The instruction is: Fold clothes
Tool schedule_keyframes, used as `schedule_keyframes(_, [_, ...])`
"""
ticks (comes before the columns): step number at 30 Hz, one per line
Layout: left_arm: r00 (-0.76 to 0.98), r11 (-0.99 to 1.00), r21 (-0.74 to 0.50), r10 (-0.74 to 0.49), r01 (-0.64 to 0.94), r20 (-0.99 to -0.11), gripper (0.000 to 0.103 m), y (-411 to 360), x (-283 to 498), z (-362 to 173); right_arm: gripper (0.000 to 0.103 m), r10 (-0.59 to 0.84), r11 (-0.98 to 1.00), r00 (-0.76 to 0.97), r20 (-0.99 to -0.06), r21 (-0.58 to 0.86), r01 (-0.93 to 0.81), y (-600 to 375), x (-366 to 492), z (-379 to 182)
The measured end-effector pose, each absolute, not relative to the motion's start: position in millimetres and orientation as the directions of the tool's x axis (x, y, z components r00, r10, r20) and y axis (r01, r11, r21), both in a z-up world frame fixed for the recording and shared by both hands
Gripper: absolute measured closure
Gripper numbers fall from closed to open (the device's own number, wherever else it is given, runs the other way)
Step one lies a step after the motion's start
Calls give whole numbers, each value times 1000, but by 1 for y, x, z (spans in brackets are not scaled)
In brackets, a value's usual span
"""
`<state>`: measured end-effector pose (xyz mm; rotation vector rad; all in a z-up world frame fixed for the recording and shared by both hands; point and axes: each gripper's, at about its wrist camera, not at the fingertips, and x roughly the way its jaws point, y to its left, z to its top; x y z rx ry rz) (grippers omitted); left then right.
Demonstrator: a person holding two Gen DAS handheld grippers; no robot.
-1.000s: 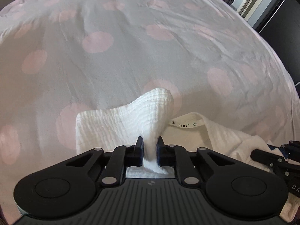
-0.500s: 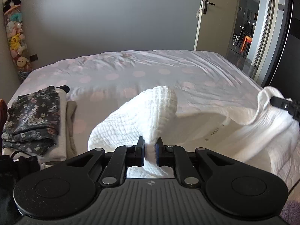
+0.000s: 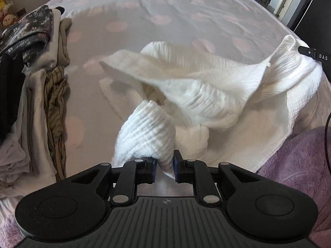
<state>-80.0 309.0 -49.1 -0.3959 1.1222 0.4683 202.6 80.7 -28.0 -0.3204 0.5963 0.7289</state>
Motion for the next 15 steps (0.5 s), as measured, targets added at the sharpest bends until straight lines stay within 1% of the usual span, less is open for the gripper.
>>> schedule_keyframes(2, [360,837,-69,158,-543,-920,89,309,-87,-48,87,507,725,582,-635,-51,-687,72,203,-42])
schedule_keyframes(4, [376,842,-73,161,-535,-912,82,310,-90,-43,87,508,727,568,-648,-31,-686,65,199,-54])
schedule_keyframes(8, [401,869,-42,184,-493,-897,76,308,-86,-32,86,510,729,547,-663,-4,-685,55,189,-73])
schedule_keyframes(11, [423,903,-3,198,-429,-884,70,304,-82,-23,85,515,734,548,-659,8,-679,52,188,-76])
schedule_keyframes(12, [430,914,11,201,-405,-880,65,302,-80,-20,84,520,734,547,-656,16,-679,51,188,-76])
schedule_keyframes(13, [436,925,28,206,-379,-876,63,301,-77,-18,84,525,735,546,-653,23,-678,50,188,-76])
schedule_keyframes(15, [444,943,72,219,-324,-869,63,297,-71,-13,83,523,736,542,-658,28,-676,50,189,-79])
